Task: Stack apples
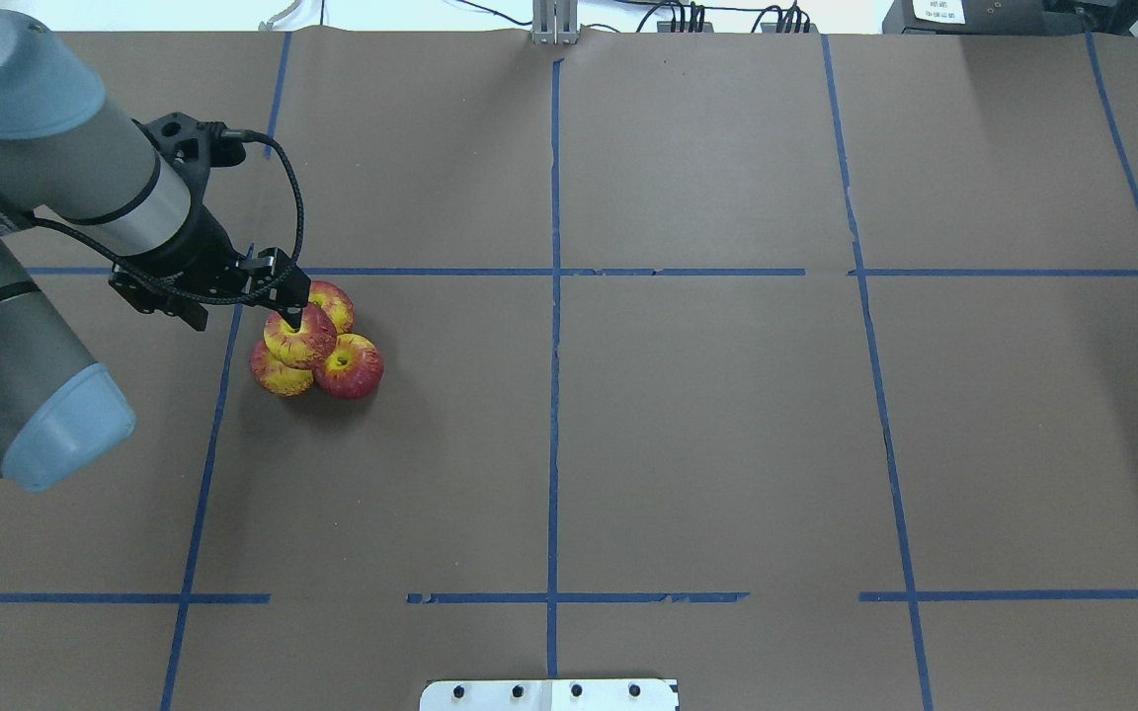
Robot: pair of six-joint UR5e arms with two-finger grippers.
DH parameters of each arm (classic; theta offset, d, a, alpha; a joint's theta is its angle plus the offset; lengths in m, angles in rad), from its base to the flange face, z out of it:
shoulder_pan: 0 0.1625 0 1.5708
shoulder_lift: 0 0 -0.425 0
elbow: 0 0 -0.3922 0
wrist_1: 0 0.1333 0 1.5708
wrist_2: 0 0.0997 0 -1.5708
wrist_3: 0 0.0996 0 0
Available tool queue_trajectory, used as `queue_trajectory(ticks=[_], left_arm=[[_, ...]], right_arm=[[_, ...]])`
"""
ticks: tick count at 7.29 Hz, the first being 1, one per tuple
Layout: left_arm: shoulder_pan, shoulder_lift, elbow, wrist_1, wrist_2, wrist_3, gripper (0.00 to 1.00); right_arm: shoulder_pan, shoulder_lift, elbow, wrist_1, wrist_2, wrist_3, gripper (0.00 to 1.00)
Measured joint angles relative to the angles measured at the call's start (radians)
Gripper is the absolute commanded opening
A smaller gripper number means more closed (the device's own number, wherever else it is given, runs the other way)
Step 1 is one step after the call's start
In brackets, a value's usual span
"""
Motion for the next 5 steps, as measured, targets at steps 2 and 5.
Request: queue_trajectory(ticks=[2, 5], left_arm=[[-0.068, 0.049, -0.03, 0.009, 0.001, 0.111, 1.0], [-0.263, 0.224, -0.054, 0.002, -0.007, 0.548, 1.0]], right_arm=[[0.0, 0.0, 0.0, 0.0, 0.0, 0.0, 1.0], [0.0, 0.0, 0.0, 0.0, 0.0, 0.0, 1.0]])
